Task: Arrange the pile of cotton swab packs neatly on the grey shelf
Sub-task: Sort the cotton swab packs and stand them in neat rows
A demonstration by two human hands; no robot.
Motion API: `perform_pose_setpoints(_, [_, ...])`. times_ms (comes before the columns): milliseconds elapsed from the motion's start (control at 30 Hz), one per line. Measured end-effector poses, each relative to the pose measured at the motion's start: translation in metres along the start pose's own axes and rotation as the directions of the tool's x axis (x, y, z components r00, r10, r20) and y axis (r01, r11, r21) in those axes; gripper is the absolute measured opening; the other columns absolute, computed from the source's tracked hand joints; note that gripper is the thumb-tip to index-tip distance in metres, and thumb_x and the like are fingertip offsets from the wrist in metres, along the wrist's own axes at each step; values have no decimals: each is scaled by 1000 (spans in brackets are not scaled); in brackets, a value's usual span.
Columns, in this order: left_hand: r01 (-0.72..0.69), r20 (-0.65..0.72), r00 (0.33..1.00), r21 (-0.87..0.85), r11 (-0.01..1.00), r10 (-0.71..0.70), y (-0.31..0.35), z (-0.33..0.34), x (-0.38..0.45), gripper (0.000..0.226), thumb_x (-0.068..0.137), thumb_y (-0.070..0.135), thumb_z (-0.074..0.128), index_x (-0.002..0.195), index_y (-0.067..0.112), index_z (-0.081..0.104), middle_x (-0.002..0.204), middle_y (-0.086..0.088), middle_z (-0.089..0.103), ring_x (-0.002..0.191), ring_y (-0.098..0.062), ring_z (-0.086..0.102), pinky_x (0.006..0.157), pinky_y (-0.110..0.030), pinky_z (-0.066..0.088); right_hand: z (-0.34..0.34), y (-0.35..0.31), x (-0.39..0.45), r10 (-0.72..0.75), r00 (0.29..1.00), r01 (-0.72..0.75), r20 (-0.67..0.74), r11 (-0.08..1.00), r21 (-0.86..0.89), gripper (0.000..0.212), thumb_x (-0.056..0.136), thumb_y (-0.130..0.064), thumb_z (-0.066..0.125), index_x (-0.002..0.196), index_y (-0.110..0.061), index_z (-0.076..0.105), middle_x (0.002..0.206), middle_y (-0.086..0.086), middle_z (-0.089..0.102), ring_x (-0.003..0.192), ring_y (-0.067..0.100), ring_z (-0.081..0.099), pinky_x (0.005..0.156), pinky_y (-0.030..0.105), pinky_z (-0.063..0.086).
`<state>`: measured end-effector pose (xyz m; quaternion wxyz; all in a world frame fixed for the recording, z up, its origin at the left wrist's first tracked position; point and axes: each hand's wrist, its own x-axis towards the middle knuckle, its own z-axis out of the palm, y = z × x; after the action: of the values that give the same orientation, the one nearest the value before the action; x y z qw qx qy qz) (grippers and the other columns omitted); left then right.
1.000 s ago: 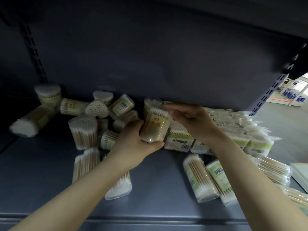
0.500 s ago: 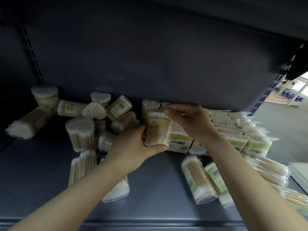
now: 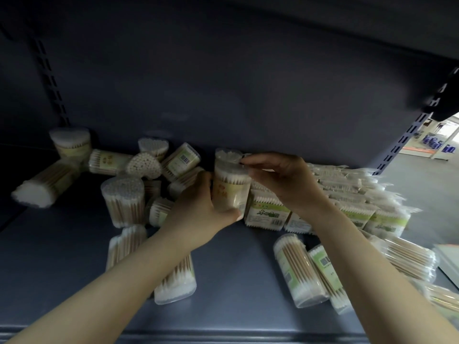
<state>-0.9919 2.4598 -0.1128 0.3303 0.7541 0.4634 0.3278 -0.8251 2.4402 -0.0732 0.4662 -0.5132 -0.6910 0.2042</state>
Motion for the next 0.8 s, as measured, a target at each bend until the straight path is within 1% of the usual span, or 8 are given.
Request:
perform_pose_setpoints(100, [-62,1,998,-31,998,62,1,-1,1,84,73,27,74,137,30,21,105,17,48,97,-9,56,81,-26,46,-1,1,-1,-2,1000,2,9,1000,-7,30,85,7,56,94,-21,64,92,-5,66,89,3,63,80,20,53])
perform_pose_setpoints(167, [-94,26,995,3,996,94,2,-1,1,92,74,25,74,140,39,10,108,18,43,96,-8,53,80,-27,47,-2,3,-1,-2,1000,2,-5,1000,-30,36,85,11,53,92,-23,64,89,-8,65,85,0,62,81,21,52])
perform_pose_setpoints(267, [-129,46,991,82,988,125,-1,0,3,81,73,29,74,133,42,23,116,12,50,104,-13,53,86,-34,48,-3,6,-3,42,999,-46,-31,990,-137,33,87,9,49,95,-19,65,87,-9,64,81,-6,60,75,9,47])
perform_pose_setpoints(333, [-130,48,991,152,980,125,-4,1,4,74,73,33,73,131,38,28,120,8,50,107,-16,52,87,-37,47,-6,10,-4,100,991,-116,-87,971,-207,32,87,6,48,95,-20,65,92,-5,64,82,-2,59,73,7,44])
perform_pose_setpoints(500, [-156,20,987,325,933,159,-1,5,6,61,78,39,68,129,25,37,124,4,48,111,-17,49,86,-31,43,-10,16,-4,188,965,-235,-181,928,-288,34,86,3,46,97,-22,65,102,-3,63,96,14,59,86,28,47])
perform_pose_setpoints(600, [-218,-17,966,479,850,257,0,6,5,55,74,39,73,116,16,48,113,-2,52,101,-23,54,74,-31,43,-11,17,-4,209,960,-263,-188,903,-339,33,86,1,47,103,-21,65,108,-3,62,102,16,57,90,32,47])
perform_pose_setpoints(700, [-326,21,922,581,746,387,-7,6,10,53,48,34,88,87,9,62,87,-9,59,72,-31,61,54,-35,44,-12,19,-5,247,958,-286,-145,848,-446,33,88,-6,48,113,-23,61,122,-3,56,110,16,52,85,19,37])
perform_pose_setpoints(800, [-379,61,894,633,675,445,-11,2,12,51,45,34,89,82,8,65,83,-8,59,69,-30,61,49,-34,48,-12,19,-5,269,958,-283,-104,806,-520,35,91,-10,45,122,-23,56,129,-2,53,107,16,53,78,16,31])
